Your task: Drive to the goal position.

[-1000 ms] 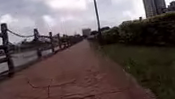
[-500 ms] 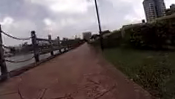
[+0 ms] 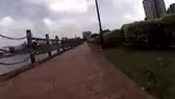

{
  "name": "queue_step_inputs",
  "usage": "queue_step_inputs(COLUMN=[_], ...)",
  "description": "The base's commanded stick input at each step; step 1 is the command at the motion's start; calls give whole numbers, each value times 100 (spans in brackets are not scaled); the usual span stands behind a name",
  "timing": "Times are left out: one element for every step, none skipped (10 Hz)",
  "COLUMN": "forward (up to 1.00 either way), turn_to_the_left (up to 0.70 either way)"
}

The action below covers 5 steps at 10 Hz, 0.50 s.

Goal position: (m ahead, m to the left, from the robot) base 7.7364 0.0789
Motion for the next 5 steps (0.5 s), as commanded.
queue_step_inputs(forward=[70,70,70,70,70], turn_to_the_left=[0,0,0,30,14])
